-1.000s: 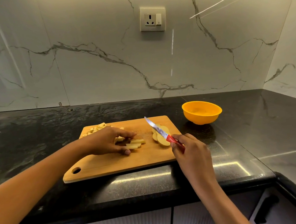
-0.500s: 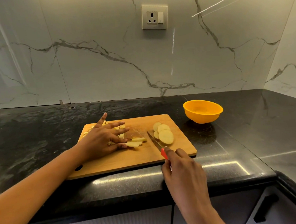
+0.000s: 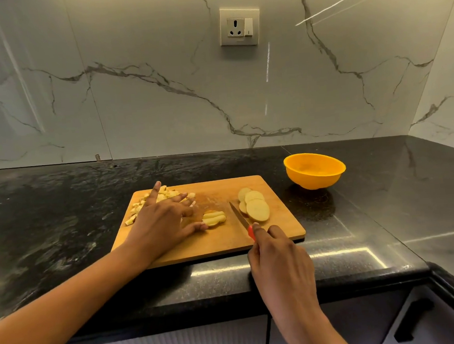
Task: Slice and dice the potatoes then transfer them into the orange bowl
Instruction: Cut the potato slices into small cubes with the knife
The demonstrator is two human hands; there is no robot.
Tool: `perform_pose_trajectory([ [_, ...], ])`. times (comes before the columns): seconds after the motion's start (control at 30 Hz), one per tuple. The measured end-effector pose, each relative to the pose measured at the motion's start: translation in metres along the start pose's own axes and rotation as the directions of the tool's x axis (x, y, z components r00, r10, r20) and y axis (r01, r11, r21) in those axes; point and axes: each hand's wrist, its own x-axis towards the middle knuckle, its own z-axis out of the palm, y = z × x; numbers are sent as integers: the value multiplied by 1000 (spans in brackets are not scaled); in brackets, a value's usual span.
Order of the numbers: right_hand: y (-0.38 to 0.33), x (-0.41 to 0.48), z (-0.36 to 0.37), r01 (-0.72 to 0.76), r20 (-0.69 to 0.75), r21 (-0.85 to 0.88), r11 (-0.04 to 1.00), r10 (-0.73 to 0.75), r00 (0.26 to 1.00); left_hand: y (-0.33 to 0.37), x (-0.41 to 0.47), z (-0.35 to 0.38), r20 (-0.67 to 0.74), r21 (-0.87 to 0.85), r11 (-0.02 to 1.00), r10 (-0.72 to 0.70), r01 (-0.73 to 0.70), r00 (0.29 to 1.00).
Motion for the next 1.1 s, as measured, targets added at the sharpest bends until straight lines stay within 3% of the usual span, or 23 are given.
perform_pose_trajectory([
  [0.17, -5, -3, 1, 16, 30, -49, 999, -15, 999, 0, 8, 4, 96, -151, 987, 71, -56, 993],
  [0.33, -21, -7, 1, 50, 77, -27, 998, -48, 996, 2, 12, 4, 52, -290, 951, 128, -108, 990],
  [0.67, -19, -4, -10, 39, 141, -7, 999, -37, 989, 8, 8, 0, 50, -354, 931, 116, -91, 992],
  [0.77, -15, -4, -11, 46, 180, 44, 998, -54, 982, 8, 9, 1, 72, -386, 921, 87, -52, 994],
  [0.9, -7, -6, -16, 50, 127, 147, 988, -69, 989, 12, 7, 1, 70, -341, 940, 12, 13, 997],
  [1.1, -18, -9, -30, 87, 264, 140, 986, -122, 957, 18, 4, -6, 62, -354, 935, 17, 6, 998],
])
